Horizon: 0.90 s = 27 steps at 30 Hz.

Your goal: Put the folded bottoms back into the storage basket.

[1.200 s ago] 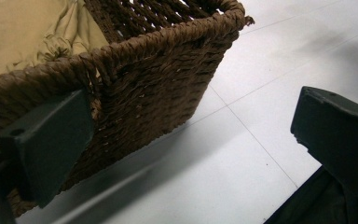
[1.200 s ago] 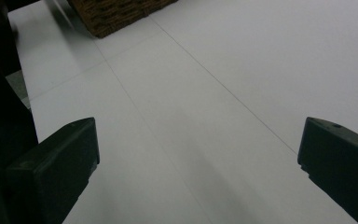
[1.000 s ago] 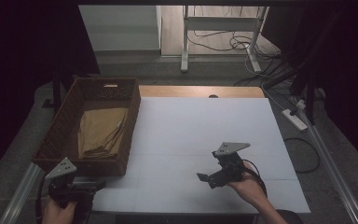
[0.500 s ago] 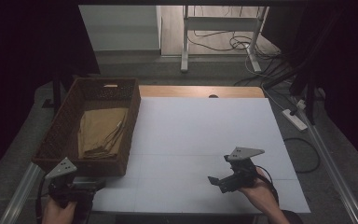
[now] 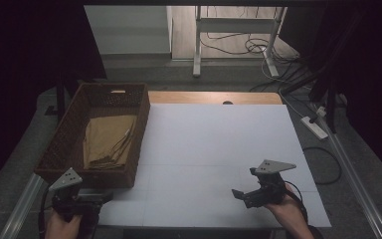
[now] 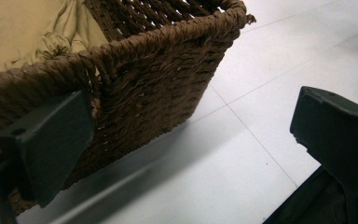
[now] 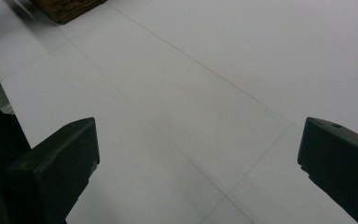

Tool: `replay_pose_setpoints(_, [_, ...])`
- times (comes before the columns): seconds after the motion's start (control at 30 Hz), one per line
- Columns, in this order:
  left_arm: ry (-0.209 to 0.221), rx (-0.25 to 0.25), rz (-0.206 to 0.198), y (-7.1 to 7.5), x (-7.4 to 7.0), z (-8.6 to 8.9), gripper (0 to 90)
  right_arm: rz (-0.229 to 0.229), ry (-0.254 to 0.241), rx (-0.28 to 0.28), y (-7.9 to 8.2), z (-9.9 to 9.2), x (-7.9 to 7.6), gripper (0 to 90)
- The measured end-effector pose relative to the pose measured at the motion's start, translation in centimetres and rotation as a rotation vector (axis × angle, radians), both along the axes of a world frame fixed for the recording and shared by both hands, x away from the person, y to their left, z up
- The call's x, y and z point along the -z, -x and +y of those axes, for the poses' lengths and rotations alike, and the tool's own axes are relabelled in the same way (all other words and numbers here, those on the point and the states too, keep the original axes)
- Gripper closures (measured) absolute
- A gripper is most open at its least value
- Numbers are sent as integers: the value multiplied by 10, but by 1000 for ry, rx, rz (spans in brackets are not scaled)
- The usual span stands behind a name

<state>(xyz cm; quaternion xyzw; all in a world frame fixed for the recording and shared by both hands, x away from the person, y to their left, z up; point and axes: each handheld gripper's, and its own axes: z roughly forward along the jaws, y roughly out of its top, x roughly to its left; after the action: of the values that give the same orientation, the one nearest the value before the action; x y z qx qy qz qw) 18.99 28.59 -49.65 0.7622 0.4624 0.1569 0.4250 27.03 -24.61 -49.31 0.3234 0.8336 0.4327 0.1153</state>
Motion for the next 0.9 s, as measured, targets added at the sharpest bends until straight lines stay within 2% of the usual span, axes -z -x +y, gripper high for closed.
replay_pose_setpoints(0.4, [1, 0, 2, 0, 0, 0, 0, 17, -9, 38, 4, -16, 2, 0])
replay_pose_setpoints(0.9, [-1, -1, 3, -1, 0, 0, 0, 7, -11, 86, 11, -32, 2, 0])
